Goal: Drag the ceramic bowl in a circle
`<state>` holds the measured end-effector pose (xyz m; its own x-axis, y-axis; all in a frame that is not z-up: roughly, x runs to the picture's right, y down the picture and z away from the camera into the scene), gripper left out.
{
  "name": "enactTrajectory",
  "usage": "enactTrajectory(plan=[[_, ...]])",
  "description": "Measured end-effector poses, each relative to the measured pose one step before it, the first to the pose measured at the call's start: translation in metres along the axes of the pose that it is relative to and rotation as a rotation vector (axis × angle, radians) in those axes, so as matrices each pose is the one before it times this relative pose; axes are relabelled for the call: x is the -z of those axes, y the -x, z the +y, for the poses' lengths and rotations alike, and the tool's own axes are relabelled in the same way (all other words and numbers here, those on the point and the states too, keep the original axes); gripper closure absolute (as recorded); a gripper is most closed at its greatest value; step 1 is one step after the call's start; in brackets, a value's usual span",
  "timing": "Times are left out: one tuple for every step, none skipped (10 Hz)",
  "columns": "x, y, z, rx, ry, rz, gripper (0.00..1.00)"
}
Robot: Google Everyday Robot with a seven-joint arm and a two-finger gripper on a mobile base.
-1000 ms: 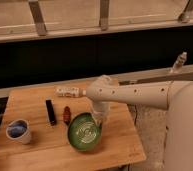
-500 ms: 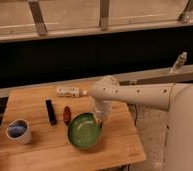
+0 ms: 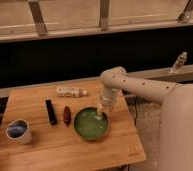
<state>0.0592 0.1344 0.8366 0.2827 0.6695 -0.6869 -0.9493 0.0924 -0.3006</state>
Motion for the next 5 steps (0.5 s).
enactTrajectory(plan=[[0.00366,0.00452,-0.00747,-0.01703,-0.00007,-0.01223,0.20],[0.00584,0.00218,-0.00632,-0.02136,-0.00491,-0.02080,0.20],[0.01374,0.00405,-0.01245,-0.04687,0.00789,-0.04302,0.20],[0.01781,0.00662,-0.02210,-0.08092,0.01014,-0.05911,0.20],[0.01299,0.00522,-0.02089,-0.07167,0.00933,-0.04701,0.20]])
